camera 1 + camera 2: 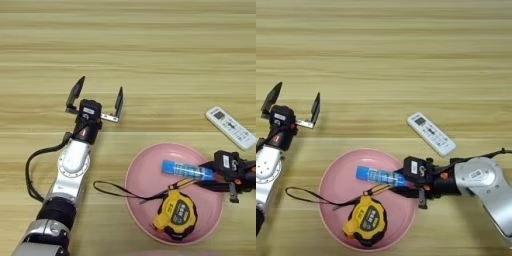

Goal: Move the objects on the table

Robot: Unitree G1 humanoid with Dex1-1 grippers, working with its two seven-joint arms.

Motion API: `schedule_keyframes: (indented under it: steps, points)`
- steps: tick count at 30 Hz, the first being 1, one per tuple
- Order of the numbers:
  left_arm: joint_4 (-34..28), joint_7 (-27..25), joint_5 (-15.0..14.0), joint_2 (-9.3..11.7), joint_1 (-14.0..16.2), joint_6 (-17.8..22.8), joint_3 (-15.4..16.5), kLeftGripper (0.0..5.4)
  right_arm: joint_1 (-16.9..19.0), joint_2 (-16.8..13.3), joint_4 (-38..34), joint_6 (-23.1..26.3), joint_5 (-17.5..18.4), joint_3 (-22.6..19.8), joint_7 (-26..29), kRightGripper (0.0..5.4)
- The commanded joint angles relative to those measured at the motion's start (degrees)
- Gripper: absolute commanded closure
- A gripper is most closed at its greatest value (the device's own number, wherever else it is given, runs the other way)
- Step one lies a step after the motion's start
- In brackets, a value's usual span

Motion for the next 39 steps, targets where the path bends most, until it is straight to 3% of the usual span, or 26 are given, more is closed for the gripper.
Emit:
schedule_keyframes:
  steps: [1,12,17,26,39]
  points:
    - [0.6,0.4,0.5,0.2,-0.7,-0.6,-0.2,0.0,-0.7,-0.4,-0.8,0.9,1.4,-1.8,0.3,4.08]
    - [1.4,0.5,0.5,0.3,-1.1,-1.0,-0.1,0.0,-1.9,-0.5,1.0,1.4,3.4,-4.6,0.0,4.08]
    - [1.7,0.5,0.5,0.3,-1.2,-1.2,-0.1,0.0,-4.6,0.9,5.2,2.5,3.5,-7.3,-2.6,4.08]
    - [2.2,0.6,0.5,0.4,-1.5,-1.4,-0.1,0.0,-8.9,3.9,9.2,9.1,7.1,-11.4,-6.3,4.08]
    - [3.2,0.8,0.4,0.6,-2.0,-2.0,0.0,0.0,-7.4,3.9,13.6,7.6,1.0,-6.8,-6.5,4.08]
